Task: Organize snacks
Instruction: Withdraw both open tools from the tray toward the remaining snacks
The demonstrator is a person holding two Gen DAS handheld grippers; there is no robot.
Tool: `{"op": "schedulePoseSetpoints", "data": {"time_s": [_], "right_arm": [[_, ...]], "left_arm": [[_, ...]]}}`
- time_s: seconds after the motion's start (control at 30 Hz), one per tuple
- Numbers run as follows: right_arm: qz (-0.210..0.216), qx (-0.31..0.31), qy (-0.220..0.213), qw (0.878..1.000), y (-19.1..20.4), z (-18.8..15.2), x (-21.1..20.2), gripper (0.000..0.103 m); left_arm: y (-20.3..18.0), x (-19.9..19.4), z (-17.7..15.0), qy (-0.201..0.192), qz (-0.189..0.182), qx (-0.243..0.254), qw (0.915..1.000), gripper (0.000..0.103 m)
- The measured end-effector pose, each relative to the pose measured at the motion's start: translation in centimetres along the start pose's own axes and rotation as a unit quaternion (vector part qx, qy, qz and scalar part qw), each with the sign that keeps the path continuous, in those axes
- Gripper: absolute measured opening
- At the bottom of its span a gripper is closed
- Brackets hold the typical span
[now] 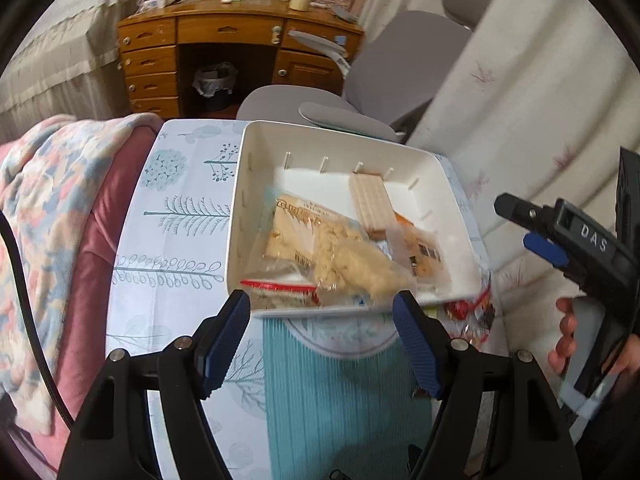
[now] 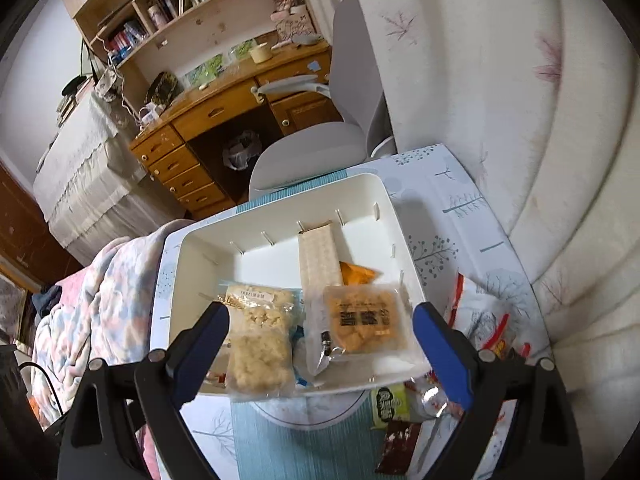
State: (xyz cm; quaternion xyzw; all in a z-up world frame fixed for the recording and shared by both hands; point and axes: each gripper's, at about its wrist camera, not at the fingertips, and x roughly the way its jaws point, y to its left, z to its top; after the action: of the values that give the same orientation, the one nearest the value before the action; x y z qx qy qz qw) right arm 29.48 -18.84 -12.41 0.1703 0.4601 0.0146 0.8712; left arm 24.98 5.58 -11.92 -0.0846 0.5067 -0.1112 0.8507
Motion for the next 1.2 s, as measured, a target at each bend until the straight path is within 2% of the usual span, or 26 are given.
{"op": "schedulePoseSetpoints", "data": {"time_s": [0.07,0.3,0.47,0.73,0.83,0.97,1.2], "right_arm": [[-0.001,0.016,-0.008,1.000,-0.1,-1.2,-0.9,0.094],[-0.003,0.087,-0.017,0.996,-0.9,-6.7,-3.0,0.094],[-0.013,0.122,-0.021,0.992,-1.0,-11.0,-4.3,0.094],[-0.040,0.157,-0.012,0.987,-1.8,-17.1,-5.5,0.094],[-0.052,0.154,-0.014,0.987,-2.1,-18.4,-6.0,0.094],[-0.067,0.136,-0.015,0.988,-2.5,-19.1,-6.2,0.094],[-0.075,0.097,-0.027,0.992,-4.4,-18.2,-6.0,0.093]], "left_arm": [[0.1,-0.7,-0.8,0.001,0.000,0.014,0.9999,0.077],[0.6,-2.5,-3.9,0.011,-0.019,0.057,0.9981,0.077],[0.7,-2.7,-6.5,0.046,-0.007,0.091,0.9948,0.077],[0.0,-2.7,-9.4,0.083,-0.033,0.118,0.9890,0.077],[-0.6,-2.5,-9.6,0.094,-0.017,0.130,0.9869,0.077],[-1.5,-3.0,-9.0,0.087,-0.014,0.133,0.9872,0.077],[-4.1,-2.8,-8.0,0.078,0.004,0.134,0.9879,0.077]]}}
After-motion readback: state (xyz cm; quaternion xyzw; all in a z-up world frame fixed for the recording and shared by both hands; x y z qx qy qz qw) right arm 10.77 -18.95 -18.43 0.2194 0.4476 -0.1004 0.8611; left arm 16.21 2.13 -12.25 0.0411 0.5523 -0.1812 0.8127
